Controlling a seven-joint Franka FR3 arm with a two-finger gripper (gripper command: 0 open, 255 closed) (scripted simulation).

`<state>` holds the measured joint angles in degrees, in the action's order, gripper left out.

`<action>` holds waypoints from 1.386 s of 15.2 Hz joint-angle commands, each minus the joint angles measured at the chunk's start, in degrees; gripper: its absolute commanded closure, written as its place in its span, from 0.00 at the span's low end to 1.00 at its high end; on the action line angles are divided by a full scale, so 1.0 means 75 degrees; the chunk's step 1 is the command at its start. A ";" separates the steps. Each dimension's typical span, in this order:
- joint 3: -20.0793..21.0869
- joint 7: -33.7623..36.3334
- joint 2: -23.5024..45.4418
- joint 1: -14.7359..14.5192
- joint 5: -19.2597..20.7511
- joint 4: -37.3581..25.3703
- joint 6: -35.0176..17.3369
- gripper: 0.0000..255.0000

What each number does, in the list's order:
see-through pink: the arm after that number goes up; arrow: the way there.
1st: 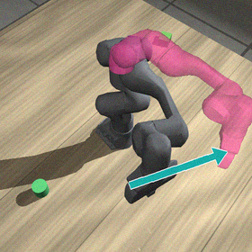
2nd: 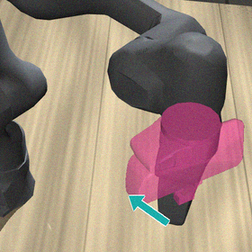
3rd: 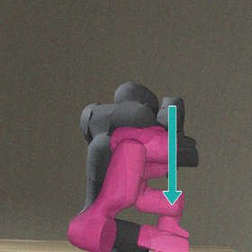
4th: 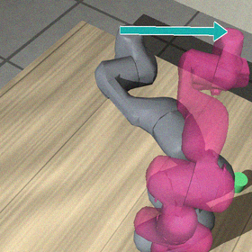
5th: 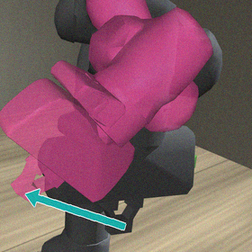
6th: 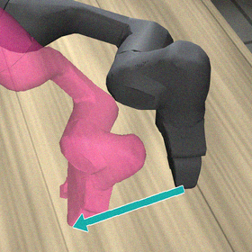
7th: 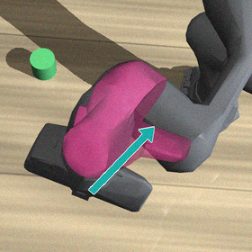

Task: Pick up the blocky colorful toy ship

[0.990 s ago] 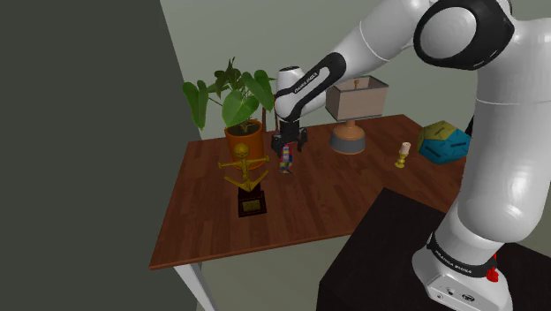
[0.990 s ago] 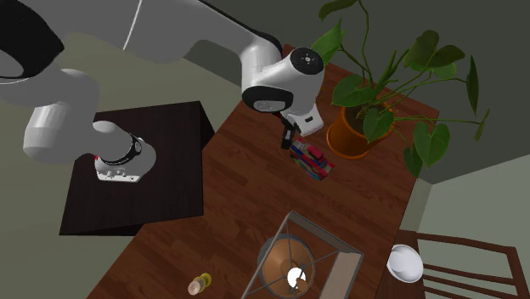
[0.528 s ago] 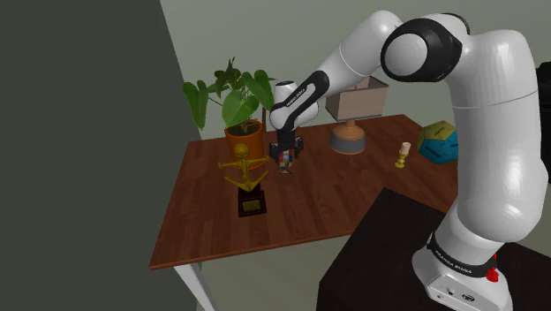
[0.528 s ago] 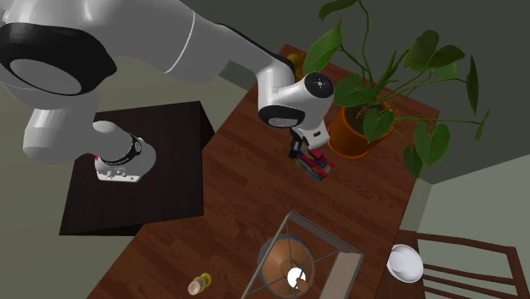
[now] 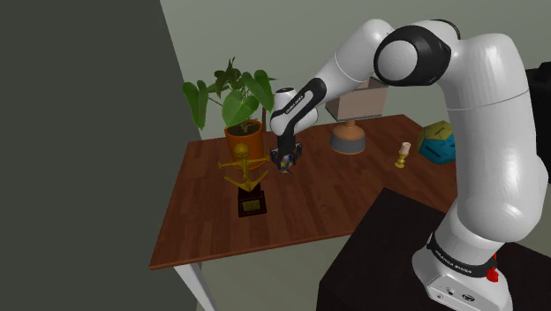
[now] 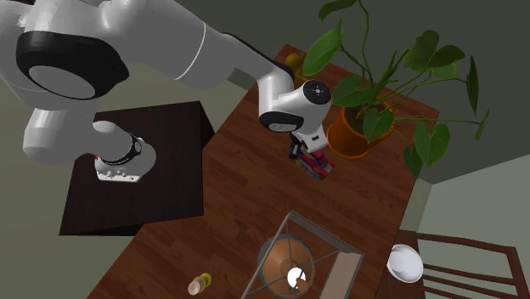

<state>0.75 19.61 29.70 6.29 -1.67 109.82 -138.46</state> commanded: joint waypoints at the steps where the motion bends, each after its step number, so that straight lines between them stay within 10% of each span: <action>1: 0.0001 -0.0001 0.0008 -0.0001 0.0000 0.0000 -0.0008 1.00; 21: -0.0004 0.0024 -0.0889 0.0003 0.0011 -0.0124 0.1014 1.00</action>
<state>0.71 19.71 23.55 6.36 -1.62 109.09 -131.51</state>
